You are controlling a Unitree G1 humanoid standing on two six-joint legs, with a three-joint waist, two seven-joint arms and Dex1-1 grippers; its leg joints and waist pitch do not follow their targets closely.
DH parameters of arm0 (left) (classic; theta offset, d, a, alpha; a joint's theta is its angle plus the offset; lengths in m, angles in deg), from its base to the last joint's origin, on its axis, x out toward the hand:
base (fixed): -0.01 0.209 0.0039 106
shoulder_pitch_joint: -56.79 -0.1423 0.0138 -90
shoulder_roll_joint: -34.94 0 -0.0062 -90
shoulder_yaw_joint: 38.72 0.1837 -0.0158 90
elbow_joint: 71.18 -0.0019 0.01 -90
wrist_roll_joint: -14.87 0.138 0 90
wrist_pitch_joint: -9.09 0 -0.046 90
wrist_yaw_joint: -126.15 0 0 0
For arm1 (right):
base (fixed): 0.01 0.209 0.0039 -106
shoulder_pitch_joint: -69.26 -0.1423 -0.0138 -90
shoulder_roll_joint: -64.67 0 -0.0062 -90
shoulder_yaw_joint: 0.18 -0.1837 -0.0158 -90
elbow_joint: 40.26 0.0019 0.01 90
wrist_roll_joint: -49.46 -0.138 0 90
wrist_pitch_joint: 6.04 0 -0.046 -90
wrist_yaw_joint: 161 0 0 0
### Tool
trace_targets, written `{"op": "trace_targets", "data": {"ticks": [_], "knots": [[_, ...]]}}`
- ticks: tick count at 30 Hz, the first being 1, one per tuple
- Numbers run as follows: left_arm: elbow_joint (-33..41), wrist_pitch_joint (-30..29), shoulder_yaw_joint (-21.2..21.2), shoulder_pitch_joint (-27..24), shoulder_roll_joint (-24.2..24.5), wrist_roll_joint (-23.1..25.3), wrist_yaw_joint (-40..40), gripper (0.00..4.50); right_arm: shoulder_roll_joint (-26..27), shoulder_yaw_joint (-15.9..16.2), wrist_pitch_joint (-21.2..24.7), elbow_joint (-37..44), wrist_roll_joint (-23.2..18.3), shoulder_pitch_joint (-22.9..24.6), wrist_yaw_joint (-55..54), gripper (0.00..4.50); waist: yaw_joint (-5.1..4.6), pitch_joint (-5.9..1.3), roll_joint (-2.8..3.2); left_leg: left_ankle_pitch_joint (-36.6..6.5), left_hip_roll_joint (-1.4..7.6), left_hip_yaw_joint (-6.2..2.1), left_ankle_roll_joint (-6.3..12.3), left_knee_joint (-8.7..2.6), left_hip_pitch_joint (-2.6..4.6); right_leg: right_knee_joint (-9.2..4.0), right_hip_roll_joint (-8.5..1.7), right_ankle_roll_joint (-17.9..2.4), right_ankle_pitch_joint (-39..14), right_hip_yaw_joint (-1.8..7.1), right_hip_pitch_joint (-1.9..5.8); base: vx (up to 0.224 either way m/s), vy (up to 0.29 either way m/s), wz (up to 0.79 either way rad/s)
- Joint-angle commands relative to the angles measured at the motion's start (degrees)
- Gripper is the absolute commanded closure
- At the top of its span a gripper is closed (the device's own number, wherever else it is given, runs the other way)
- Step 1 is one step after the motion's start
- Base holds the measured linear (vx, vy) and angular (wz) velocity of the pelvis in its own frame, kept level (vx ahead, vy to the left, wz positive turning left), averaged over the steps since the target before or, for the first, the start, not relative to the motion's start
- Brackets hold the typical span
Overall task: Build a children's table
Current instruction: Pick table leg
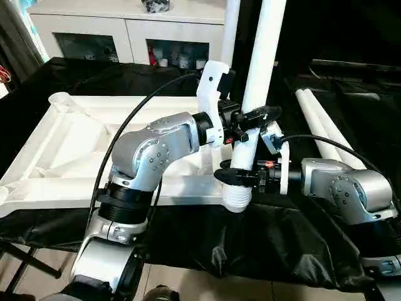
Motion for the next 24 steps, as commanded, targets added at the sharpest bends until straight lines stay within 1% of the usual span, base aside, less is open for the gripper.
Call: {"op": "trace_targets", "data": {"ticks": [1,2,3,4,5,7,8,9,10,11,12,14,15,16,17,18,19,20,21,22,24], "knots": [[1.1,-0.4,0.4,0.1,-0.2,-0.7,-1.7,2.66,-0.4,-0.5,-0.7,-0.9,1.0,-0.7,-0.8,2.45,0.22,-4.84,-1.02,-4.7,4.61,-2.47,1.87,-3.67,1.69,-3.79,-5.16,-12.6,-8.8,3.02,2.86,0.0,0.0,0.0],[1.2,-0.3,0.7,0.1,0.1,-0.5,-2.1,2.66,-0.3,-0.5,-0.8,-1.0,1.1,-0.6,-0.8,2.45,0.24,-4.84,-0.85,-4.9,4.6,-2.49,1.79,-3.66,1.66,-3.8,-5.19,-12.7,-8.8,3.03,2.88,0.0,0.0,0.0],[1.7,-0.2,0.9,-0.1,0.3,-0.6,-2.5,2.66,-0.2,-0.6,-0.8,-0.6,1.1,-0.3,-1.1,2.48,0.17,-4.84,-0.99,-5.0,4.59,-2.48,1.76,-3.68,1.68,-3.87,-5.16,-12.6,-8.8,3.02,2.89,0.0,0.0,0.0],[1.7,-0.2,1.0,-0.1,0.3,-0.6,-2.6,2.66,-0.2,-0.6,-0.8,-0.6,1.1,-0.3,-1.1,2.49,0.18,-4.83,-1.0,-5.1,4.58,-2.49,1.75,-3.69,1.7,-3.89,-5.16,-12.6,-8.9,3.02,2.9,0.0,0.0,0.0],[1.8,-0.2,1.0,-0.1,0.4,-0.6,-2.6,2.66,-0.2,-0.7,-0.7,-0.5,1.1,-0.3,-1.1,2.51,0.19,-4.84,-0.9,-5.1,4.59,-2.5,1.71,-3.7,1.67,-3.82,-5.15,-12.6,-8.9,3.01,2.91,0.0,0.0,0.0],[1.7,-0.3,0.9,-0.1,0.3,-0.7,-2.5,2.66,-0.1,-0.8,-0.6,-0.2,1.0,0.0,-1.2,2.53,0.14,-4.83,-0.91,-5.4,4.62,-2.51,1.51,-3.72,1.71,-3.84,-5.12,-12.7,-8.9,3.0,2.92,0.0,0.0,0.0],[1.6,-0.3,0.9,0.0,0.3,-0.7,-2.6,2.66,-0.1,-0.8,-0.6,0.0,1.0,0.1,-1.3,2.53,0.14,-4.84,-0.76,-5.6,4.6,-2.5,1.43,-3.69,1.72,-3.89,-5.14,-12.7,-8.8,3.03,2.91,0.0,0.0,0.0],[1.5,0.2,1.0,0.1,0.4,-0.4,-2.6,2.66,-0.1,-0.9,-0.6,0.2,0.9,0.3,-1.4,2.53,0.12,-4.82,-0.8,-5.6,4.62,-2.51,1.41,-3.73,1.72,-3.88,-5.11,-12.7,-8.7,3.03,2.92,0.0,0.0,0.0],[1.5,0.5,1.1,0.1,0.4,-0.1,-2.6,2.31,0.0,-0.9,-0.6,0.3,0.9,0.4,-1.5,2.53,0.15,-4.86,-0.82,-5.4,4.65,-2.53,1.45,-3.73,1.77,-3.82,-5.1,-12.7,-8.4,3.04,2.9,0.0,0.0,0.0],[1.3,1.1,1.3,0.1,0.5,0.4,-2.5,2.1,0.0,-0.9,-0.5,0.4,0.9,0.6,-1.6,2.53,0.14,-4.85,-0.82,-5.5,4.63,-2.54,1.47,-3.74,1.71,-3.84,-5.14,-12.8,-8.4,3.04,2.93,0.0,0.0,0.0],[1.1,1.3,1.2,0.1,0.3,0.3,-2.4,1.96,0.1,-1.0,-0.7,0.5,1.0,0.9,-2.0,2.54,0.12,-4.88,-0.77,-5.4,4.63,-2.52,1.36,-3.73,1.72,-3.8,-5.12,-12.8,-8.2,3.03,2.94,0.0,0.0,0.0],[1.0,1.3,0.8,0.1,0.1,0.2,-2.2,1.91,0.3,-1.2,-0.8,0.5,1.0,1.1,-2.5,2.54,0.08,-4.86,-0.76,-5.5,4.6,-2.5,1.35,-3.73,1.7,-3.82,-5.12,-12.9,-8.1,3.04,2.95,0.0,0.0,0.0],[1.0,1.3,0.8,0.1,0.1,0.2,-2.2,1.77,0.3,-1.2,-0.8,0.5,1.0,1.1,-2.5,2.54,0.1,-4.84,-0.75,-5.7,4.61,-2.51,1.32,-3.73,1.73,-3.84,-5.13,-13.0,-8.2,3.02,2.94,0.0,0.0,0.0],[0.9,2.4,0.1,0.0,-0.2,0.2,-1.9,1.77,0.7,-1.7,-1.3,0.6,1.0,1.4,-3.3,2.54,0.13,-4.85,-0.38,-6.0,4.6,-2.57,1.2,-3.71,1.71,-3.87,-5.17,-12.9,-8.6,3.02,2.94,0.0,0.0,0.0],[0.8,6.9,-1.7,0.2,-1.0,0.6,-1.7,1.52,1.7,-2.9,-2.6,0.8,0.9,1.8,-4.8,2.55,0.02,-4.85,-0.62,-6.2,4.59,-2.55,1.08,-3.75,1.71,-3.92,-5.1,-12.8,-8.7,3.01,2.98,0.0,0.0,0.0],[0.8,6.9,-1.7,0.2,-1.0,0.6,-1.7,1.52,1.7,-2.9,-2.6,0.8,0.9,1.8,-4.8,2.55,0.15,-4.85,-0.04,-6.2,4.61,-2.67,1.11,-3.74,1.69,-4.07,-5.2,-12.7,-8.8,3.04,2.91,0.0,0.0,0.0],[1.0,10.6,-3.4,0.5,-1.7,0.6,-1.6,1.48,2.8,-4.1,-3.2,0.8,0.7,2.1,-6.4,2.55,-0.04,-4.9,-0.23,-6.5,4.6,-2.61,0.77,-3.77,1.71,-4.05,-5.1,-12.8,-8.1,2.99,2.98,0.0,0.0,0.0],[1.0,10.6,-3.4,0.5,-1.7,0.6,-1.6,1.48,2.8,-4.1,-3.2,0.8,0.7,2.1,-6.4,2.55,-0.06,-4.95,-0.35,-6.5,4.62,-2.62,0.77,-3.77,1.69,-4.06,-5.11,-13.0,-7.5,3.0,3.03,0.0,0.0,0.0],[1.2,13.7,-6.1,1.2,-2.8,-0.1,-0.3,1.48,3.8,-5.2,-4.5,0.8,0.9,2.4,-8.0,2.55,-0.05,-5.0,-0.36,-6.5,4.67,-2.67,0.71,-3.82,1.71,-3.93,-5.13,-13.1,-7.1,2.96,3.12,0.0,0.0,0.0],[1.3,15.8,-7.9,1.7,-3.3,-0.4,0.7,1.48,4.7,-6.2,-5.2,0.8,0.9,2.6,-9.4,2.56,-0.14,-4.91,-0.3,-6.7,4.65,-2.65,0.72,-3.83,1.6,-4.02,-5.17,-13.2,-7.1,2.96,3.05,0.0,0.0,0.0],[2.0,16.4,-8.9,1.7,-1.8,-0.6,-0.2,1.48,5.9,-7.4,-7.0,0.8,1.2,3.0,-11.6,2.56,-0.22,-4.96,-0.36,-7.1,4.66,-2.69,0.56,-3.9,1.71,-3.88,-5.13,-13.2,-7.2,2.9,3.06,0.0,0.0,0.0]]}}
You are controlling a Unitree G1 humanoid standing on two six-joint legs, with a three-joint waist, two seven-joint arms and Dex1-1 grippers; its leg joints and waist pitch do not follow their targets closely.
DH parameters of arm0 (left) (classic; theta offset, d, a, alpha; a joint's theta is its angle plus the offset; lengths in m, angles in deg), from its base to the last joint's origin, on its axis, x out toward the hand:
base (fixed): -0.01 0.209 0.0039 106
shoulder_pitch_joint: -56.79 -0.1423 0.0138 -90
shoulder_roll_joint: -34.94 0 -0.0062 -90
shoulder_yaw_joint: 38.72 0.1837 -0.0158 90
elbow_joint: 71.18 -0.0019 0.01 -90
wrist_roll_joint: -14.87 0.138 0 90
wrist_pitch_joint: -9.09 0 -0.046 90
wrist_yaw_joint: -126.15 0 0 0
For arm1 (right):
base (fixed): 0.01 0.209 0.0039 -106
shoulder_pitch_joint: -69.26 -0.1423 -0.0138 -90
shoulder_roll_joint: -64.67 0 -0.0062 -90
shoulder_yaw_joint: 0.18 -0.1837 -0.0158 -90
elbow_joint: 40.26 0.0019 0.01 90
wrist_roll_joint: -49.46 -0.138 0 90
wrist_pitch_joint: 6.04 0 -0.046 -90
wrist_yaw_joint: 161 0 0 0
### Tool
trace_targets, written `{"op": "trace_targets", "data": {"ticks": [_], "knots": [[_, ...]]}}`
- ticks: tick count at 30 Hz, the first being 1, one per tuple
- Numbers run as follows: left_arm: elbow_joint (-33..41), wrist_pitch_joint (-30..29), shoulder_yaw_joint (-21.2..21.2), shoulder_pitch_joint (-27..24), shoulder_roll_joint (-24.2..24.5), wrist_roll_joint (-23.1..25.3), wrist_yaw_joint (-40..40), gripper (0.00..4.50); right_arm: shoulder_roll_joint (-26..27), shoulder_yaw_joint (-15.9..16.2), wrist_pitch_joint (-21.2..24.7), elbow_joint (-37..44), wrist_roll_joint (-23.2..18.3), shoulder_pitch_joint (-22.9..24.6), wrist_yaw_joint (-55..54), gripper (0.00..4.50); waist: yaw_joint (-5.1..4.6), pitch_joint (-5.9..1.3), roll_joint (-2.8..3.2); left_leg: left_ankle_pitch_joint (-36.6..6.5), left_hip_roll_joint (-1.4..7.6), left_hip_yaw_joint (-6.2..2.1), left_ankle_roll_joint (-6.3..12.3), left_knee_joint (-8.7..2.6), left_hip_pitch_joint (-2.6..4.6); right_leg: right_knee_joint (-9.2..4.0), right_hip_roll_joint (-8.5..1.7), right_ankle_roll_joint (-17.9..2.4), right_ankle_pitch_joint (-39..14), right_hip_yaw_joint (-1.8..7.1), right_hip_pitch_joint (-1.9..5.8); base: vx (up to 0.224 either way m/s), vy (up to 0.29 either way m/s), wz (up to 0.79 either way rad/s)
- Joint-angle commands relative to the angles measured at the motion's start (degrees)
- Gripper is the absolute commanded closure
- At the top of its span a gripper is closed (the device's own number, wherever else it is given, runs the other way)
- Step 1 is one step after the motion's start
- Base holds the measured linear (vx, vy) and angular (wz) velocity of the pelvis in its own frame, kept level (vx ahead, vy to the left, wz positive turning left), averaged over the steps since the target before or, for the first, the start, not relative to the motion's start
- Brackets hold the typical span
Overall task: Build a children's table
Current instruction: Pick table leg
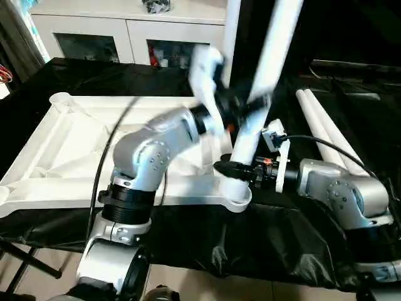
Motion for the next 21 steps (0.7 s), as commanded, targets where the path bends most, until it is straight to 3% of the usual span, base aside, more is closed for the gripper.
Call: {"op": "trace_targets", "data": {"ticks": [1,3,5,8,9,12,17,18,21], "knots": [[2.1,0.8,-0.3,-0.2,3.5,-0.1,-2.7,1.48,0.9,-2.5,-3.5,0.1,1.5,0.2,-3.7,2.57,0.06,-4.85,-0.42,-7.4,4.65,-2.75,0.45,-4.02,1.73,-3.9,-5.22,-12.6,-8.3,2.91,2.87,0.0,0.0,0.0],[3.2,0.8,2.4,-2.8,8.6,1.7,-8.1,1.48,1.4,-2.4,-5.9,-0.1,3.9,0.7,-6.4,2.58,-0.27,-4.69,-0.6,-7.8,4.52,-2.65,0.05,-4.21,1.8,-4.04,-5.0,-11.5,-10.5,2.92,2.65,0.0,0.0,0.0],[3.8,1.8,4.9,-4.9,12.1,3.6,-11.9,1.48,1.8,-2.3,-8.0,-0.3,5.5,1.0,-8.0,2.59,-0.75,-4.57,-0.11,-9.0,4.53,-2.52,-1.38,-4.39,2.1,-4.13,-4.82,-10.4,-12.9,3.04,2.28,0.0,0.0,0.0],[3.7,3.3,9.3,-8.7,17.7,7.1,-17.6,1.48,2.3,-2.1,-11.4,-0.8,8.0,1.5,-10.3,2.59,-1.08,-4.54,0.08,-10.1,4.56,-2.61,-2.24,-4.72,2.13,-4.05,-4.65,-9.5,-13.4,3.12,2.08,0.0,0.0,0.0],[2.7,5.5,13.0,-11.7,21.9,10.3,-22.4,1.48,2.5,-1.7,-14.3,-0.8,10.1,2.0,-11.4,2.59,-1.05,-4.57,0.54,-11.3,4.63,-2.57,-3.18,-4.77,2.53,-4.05,-4.65,-9.7,-12.9,3.19,1.81,0.0,0.0,0.0],[0.0,9.7,18.9,-14.8,27.4,15.3,-27.7,1.48,2.3,-1.0,-15.3,0.1,11.5,2.9,-12.3,2.59,-1.37,-4.51,0.57,-12.6,4.5,-2.69,-3.9,-5.1,2.41,-3.91,-4.49,-8.9,-13.0,3.22,1.79,0.0,0.0,0.0],[-4.3,14.4,23.7,-16.5,31.8,19.8,-33.2,1.48,2.5,-0.9,-15.2,1.1,11.6,4.0,-12.6,2.59,-1.58,-4.38,0.77,-15.7,4.56,-2.74,-4.96,-5.33,2.63,-4.1,-4.79,-9.8,-13.3,3.45,1.78,0.0,0.0,0.0],[-8.2,17.7,26.4,-16.5,33.5,23.2,-35.7,1.48,2.4,-0.6,-15.7,1.3,12.2,4.6,-12.7,2.59,-1.61,-4.4,0.96,-15.9,4.54,-2.73,-5.09,-5.31,2.64,-4.01,-4.79,-9.9,-13.2,3.44,1.77,0.0,0.0,0.0],[-11.0,19.5,27.6,-16.2,33.9,24.7,-37.3,1.48,2.4,-0.5,-16.2,1.4,12.6,5.1,-12.7,2.59,-1.87,-4.41,0.95,-16.8,4.49,-2.74,-5.38,-5.33,2.7,-4.06,-4.9,-9.8,-14.2,3.5,1.7,0.0,0.0,0.0]]}}
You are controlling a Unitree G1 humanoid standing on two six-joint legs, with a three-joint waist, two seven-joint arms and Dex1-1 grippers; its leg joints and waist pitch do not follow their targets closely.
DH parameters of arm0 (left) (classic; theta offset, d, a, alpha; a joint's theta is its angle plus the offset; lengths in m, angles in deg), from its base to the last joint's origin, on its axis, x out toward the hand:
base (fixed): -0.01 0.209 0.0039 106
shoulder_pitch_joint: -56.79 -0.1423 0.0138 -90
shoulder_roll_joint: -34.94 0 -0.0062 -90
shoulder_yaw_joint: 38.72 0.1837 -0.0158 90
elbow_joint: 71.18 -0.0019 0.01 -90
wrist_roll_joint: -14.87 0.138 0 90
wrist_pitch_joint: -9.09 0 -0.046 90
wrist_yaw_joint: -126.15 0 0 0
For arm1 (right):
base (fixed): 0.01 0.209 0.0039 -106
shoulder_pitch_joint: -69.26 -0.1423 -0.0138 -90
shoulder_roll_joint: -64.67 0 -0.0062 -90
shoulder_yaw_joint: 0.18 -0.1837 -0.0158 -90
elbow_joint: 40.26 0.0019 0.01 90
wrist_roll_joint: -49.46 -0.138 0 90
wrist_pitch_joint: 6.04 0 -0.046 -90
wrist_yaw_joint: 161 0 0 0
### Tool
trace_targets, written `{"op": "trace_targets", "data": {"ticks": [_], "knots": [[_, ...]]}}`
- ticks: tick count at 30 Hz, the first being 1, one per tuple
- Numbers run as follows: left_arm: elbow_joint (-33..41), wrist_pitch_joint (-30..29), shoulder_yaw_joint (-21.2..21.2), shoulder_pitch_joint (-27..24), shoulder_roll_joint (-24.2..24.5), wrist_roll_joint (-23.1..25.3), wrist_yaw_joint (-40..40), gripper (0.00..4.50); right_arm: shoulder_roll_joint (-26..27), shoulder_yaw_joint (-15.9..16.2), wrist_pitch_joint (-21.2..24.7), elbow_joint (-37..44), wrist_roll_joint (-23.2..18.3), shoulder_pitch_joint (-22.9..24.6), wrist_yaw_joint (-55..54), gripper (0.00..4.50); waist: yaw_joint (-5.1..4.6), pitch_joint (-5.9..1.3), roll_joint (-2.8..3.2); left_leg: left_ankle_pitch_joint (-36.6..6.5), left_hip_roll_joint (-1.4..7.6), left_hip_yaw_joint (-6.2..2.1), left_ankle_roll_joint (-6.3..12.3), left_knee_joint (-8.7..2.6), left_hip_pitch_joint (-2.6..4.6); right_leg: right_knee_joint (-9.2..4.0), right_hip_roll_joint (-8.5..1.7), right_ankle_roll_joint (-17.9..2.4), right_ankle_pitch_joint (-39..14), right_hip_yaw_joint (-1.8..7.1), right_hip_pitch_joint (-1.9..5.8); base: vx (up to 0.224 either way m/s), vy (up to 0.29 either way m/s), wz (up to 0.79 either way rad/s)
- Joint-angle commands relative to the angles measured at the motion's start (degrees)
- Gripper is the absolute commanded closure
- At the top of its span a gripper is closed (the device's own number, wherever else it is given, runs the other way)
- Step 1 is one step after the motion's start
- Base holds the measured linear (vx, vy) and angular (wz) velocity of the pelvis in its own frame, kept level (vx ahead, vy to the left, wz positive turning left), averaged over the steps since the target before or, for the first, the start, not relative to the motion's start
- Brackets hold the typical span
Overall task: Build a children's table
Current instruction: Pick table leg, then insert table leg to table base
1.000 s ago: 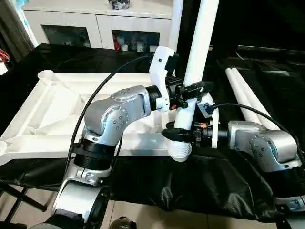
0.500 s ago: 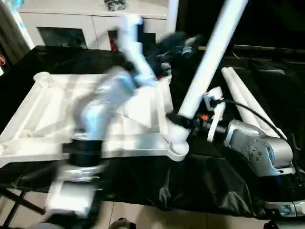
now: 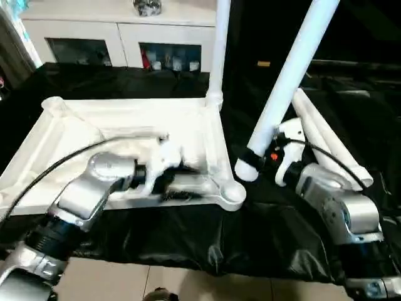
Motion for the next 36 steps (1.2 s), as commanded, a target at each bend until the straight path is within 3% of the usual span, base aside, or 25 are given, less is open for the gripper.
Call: {"op": "trace_targets", "data": {"ticks": [1,7,16,28,29,31,36], "knots": [[-0.9,1.6,1.1,0.3,0.3,1.5,-1.4,1.48,-0.3,0.2,-1.0,1.4,0.6,0.1,-0.2,2.59,-0.29,-4.31,0.59,-17.5,4.56,-2.73,-5.44,-5.26,2.56,-4.36,-5.07,-10.3,-14.8,3.43,1.68,0.0,0.0,0.0],[-9.9,8.6,3.6,3.3,-1.4,5.4,-3.9,2.04,-0.2,0.6,-1.0,2.1,1.0,0.7,-0.1,2.59,-0.17,-4.27,0.62,-18.6,4.59,-2.78,-5.39,-5.14,2.68,-4.59,-5.24,-10.6,-16.1,3.55,1.61,0.0,0.0,0.0],[-18.3,12.8,3.5,6.8,-5.4,7.0,-4.1,2.66,-0.2,1.0,-1.2,2.3,1.5,1.0,0.1,2.59,-0.2,-4.39,0.67,-18.2,4.63,-2.8,-4.81,-5.02,2.48,-4.46,-5.32,-11.8,-14.2,3.47,1.81,0.0,0.0,0.0],[-25.1,15.0,2.0,9.3,-8.7,8.0,-4.0,3.71,-0.5,1.3,-1.4,2.8,1.8,1.1,0.2,2.59,-0.11,-4.4,0.82,-18.2,4.81,-2.89,-4.3,-5.04,2.43,-4.43,-5.43,-12.7,-13.6,3.46,1.98,0.0,0.0,0.0],[-25.8,15.2,2.0,9.5,-8.9,8.2,-4.0,3.82,-0.5,1.3,-1.4,3.1,1.8,1.2,0.1,2.59,-0.12,-4.34,1.27,-18.8,4.82,-2.92,-4.5,-5.08,2.5,-4.49,-5.36,-12.8,-13.7,3.44,1.85,0.0,0.0,0.0],[-25.9,15.4,2.0,9.5,-8.9,8.4,-3.8,3.91,-0.5,1.2,-1.3,3.5,1.7,1.4,0.0,2.59,-0.16,-4.31,1.01,-19.1,4.79,-2.93,-4.41,-5.08,2.44,-4.51,-5.42,-12.8,-14.0,3.46,2.0,0.0,0.0,0.0],[-25.5,13.4,0.8,9.3,-9.5,8.6,-1.7,4.3,-0.7,1.1,-1.1,4.0,1.6,1.9,-0.1,2.59,-0.1,-4.27,1.09,-18.8,4.81,-2.92,-3.9,-4.95,2.41,-4.77,-5.6,-12.1,-16.6,3.49,1.94,0.0,0.0,0.0]]}}
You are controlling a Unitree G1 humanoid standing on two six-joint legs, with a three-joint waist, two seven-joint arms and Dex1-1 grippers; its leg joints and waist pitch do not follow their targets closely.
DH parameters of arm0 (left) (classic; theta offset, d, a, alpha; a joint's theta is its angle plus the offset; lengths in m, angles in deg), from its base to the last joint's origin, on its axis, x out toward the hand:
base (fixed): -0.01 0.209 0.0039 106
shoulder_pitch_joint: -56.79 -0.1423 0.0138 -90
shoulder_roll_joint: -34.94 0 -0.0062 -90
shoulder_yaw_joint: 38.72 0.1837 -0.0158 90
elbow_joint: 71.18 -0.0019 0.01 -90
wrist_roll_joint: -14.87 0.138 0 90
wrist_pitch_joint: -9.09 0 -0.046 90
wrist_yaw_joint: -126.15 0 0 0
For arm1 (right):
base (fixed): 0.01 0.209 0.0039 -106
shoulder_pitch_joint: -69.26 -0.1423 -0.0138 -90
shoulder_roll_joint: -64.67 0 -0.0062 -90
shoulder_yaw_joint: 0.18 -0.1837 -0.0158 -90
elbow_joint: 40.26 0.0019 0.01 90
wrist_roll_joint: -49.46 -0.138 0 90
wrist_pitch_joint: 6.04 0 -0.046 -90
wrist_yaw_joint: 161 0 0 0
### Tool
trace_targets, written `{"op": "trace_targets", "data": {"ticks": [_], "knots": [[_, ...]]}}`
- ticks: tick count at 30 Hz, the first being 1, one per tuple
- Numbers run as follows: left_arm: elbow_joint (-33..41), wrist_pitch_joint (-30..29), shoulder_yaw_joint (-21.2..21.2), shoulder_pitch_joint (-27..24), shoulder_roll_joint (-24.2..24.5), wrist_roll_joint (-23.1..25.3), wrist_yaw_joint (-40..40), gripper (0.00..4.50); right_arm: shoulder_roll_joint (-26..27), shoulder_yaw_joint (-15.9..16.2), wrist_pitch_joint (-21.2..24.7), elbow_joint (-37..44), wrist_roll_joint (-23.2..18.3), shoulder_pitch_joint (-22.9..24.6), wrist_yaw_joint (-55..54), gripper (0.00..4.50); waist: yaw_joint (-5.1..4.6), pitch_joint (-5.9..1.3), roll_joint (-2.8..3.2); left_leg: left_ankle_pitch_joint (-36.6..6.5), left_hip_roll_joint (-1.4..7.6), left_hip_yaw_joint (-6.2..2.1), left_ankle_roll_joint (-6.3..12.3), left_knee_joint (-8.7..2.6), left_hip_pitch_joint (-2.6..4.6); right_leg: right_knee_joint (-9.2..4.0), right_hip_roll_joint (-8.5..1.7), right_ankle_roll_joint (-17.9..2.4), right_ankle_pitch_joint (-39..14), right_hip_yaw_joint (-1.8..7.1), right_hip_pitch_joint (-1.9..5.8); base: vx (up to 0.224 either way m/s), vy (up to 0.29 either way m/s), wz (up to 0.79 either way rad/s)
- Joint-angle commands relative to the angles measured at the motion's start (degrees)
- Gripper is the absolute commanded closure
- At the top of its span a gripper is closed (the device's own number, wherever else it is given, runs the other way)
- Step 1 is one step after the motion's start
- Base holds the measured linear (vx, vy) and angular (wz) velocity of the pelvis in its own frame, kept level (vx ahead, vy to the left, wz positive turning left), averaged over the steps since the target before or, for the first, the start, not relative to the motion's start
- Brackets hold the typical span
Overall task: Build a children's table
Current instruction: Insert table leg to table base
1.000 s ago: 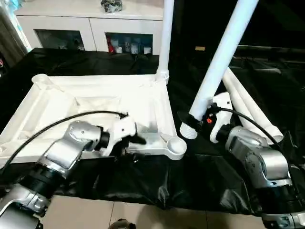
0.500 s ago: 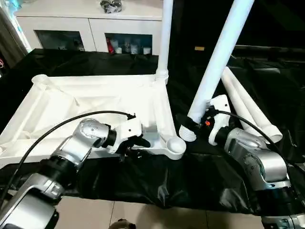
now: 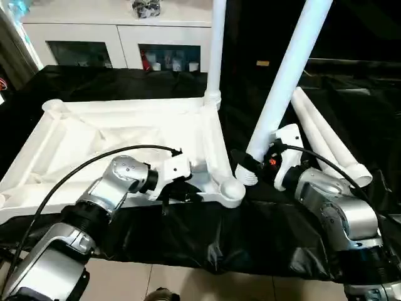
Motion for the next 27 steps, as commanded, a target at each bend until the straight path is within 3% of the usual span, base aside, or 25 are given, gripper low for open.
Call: {"op": "trace_targets", "data": {"ticks": [1,4,8,10,11,12,13,14,15,17,21,22,23,27], "knots": [[1.8,-4.4,-1.9,0.1,0.6,1.1,3.3,4.3,-0.4,-0.3,-0.3,1.6,0.0,0.7,0.1,2.59,-0.18,-4.17,0.58,-19.2,4.82,-3.04,-3.86,-5.0,2.29,-5.04,-5.54,-11.8,-17.2,3.45,1.94,0.0,0.0,0.0],[5.9,-9.5,-2.8,-1.3,0.4,0.4,5.2,4.42,-0.4,-0.3,0.2,1.3,-0.2,0.5,0.2,2.59,-0.53,-4.21,0.5,-19.3,4.95,-3.17,-4.27,-5.23,2.11,-4.65,-5.43,-12.3,-15.7,3.37,2.11,0.0,0.0,0.0],[10.6,-15.0,-3.9,-2.7,-0.7,0.4,9.5,4.47,-0.5,-0.1,1.1,-0.1,-0.3,-0.3,0.7,2.59,-1.2,-4.23,0.37,-17.2,4.61,-3.01,-2.71,-4.86,1.75,-4.8,-5.38,-13.1,-14.1,3.35,2.32,0.0,0.0,0.0],[13.6,-17.9,-4.4,-3.7,-1.8,0.3,11.5,4.5,-0.4,0.2,0.9,-1.0,-0.1,-1.1,1.1,2.59,-1.45,-4.3,-0.37,-15.6,4.66,-2.91,-1.88,-4.8,1.53,-4.7,-5.35,-13.2,-13.5,3.32,2.6,0.0,0.0,0.0],[15.3,-18.6,-4.5,-4.5,-2.5,0.0,12.0,4.5,-0.3,0.4,0.4,-2.0,0.2,-1.7,1.3,2.59,-1.45,-4.25,-0.06,-15.0,4.63,-2.94,-1.33,-4.74,1.52,-4.77,-5.28,-13.2,-13.8,3.28,2.46,0.0,0.0,0.0],[16.8,-19.5,-4.7,-5.3,-3.2,-0.3,12.8,4.5,-0.2,0.6,-0.2,-3.2,0.6,-2.5,1.5,2.59,-1.53,-4.33,-0.55,-13.8,4.62,-2.88,-0.79,-4.58,1.45,-4.66,-5.37,-13.5,-13.4,3.28,2.54,0.0,0.0,0.0],[17.0,-18.7,-4.4,-5.6,-3.5,0.2,13.4,4.5,0.0,0.7,-0.7,-4.3,0.9,-3.2,1.6,2.59,-1.47,-4.36,-0.36,-13.6,4.65,-2.8,-0.66,-4.55,1.58,-4.74,-5.34,-13.5,-13.4,3.28,2.43,0.0,0.0,0.0],[17.1,-18.0,-4.2,-5.8,-3.7,0.6,13.9,4.5,0.1,0.8,-1.0,-5.1,1.1,-3.6,1.6,2.59,-1.48,-4.33,-0.84,-13.0,4.57,-2.72,-0.18,-4.42,1.48,-4.73,-5.32,-13.5,-13.6,3.27,2.42,0.0,0.0,0.0],[17.1,-18.0,-4.2,-5.8,-3.7,0.7,13.9,4.5,0.1,0.8,-1.0,-5.2,1.1,-3.6,1.6,2.59,-1.45,-4.28,-0.69,-12.9,4.58,-2.69,-0.09,-4.48,1.51,-4.87,-5.25,-13.3,-14.0,3.28,2.35,0.0,0.0,0.0],[17.9,-18.5,-3.8,-6.4,-4.4,1.1,14.9,4.5,0.4,1.0,-1.8,-7.3,1.6,-5.0,1.8,2.59,-1.26,-4.18,-1.44,-12.7,4.62,-2.51,0.22,-4.57,1.64,-5.08,-5.11,-12.2,-15.5,3.29,2.16,0.0,0.0,0.0],[18.6,-17.0,-2.4,-7.2,-4.9,2.3,15.7,4.5,0.9,1.2,-3.1,-10.9,2.5,-8.0,2.3,2.59,-1.23,-4.12,-1.5,-12.4,4.61,-2.64,0.08,-4.52,1.53,-5.06,-5.36,-11.8,-17.0,3.29,2.19,0.0,0.0,0.0],[18.6,-17.2,-2.5,-7.2,-5.0,2.2,15.6,4.22,0.9,1.2,-3.1,-11.0,2.5,-8.1,2.3,2.59,-1.11,-4.14,-1.42,-12.5,4.72,-2.55,0.03,-4.53,1.75,-5.1,-5.24,-11.5,-16.7,3.36,1.95,0.0,0.0,0.0],[18.8,-18.0,-2.7,-7.4,-5.3,1.8,15.4,4.05,1.0,1.2,-3.1,-11.3,2.4,-8.6,2.5,2.59,-1.19,-4.11,-1.75,-12.3,4.73,-2.53,0.12,-4.6,1.63,-5.03,-5.22,-11.5,-16.4,3.35,2.09,0.0,0.0,0.0],[18.5,-20.1,-2.9,-7.6,-4.9,1.9,14.7,3.83,1.1,1.5,-3.6,-12.1,2.7,-9.3,3.1,2.59,-0.96,-4.25,-1.63,-11.2,4.72,-2.53,0.2,-4.6,1.62,-4.67,-5.24,-12.1,-13.9,3.3,2.08,0.0,0.0,0.0]]}}
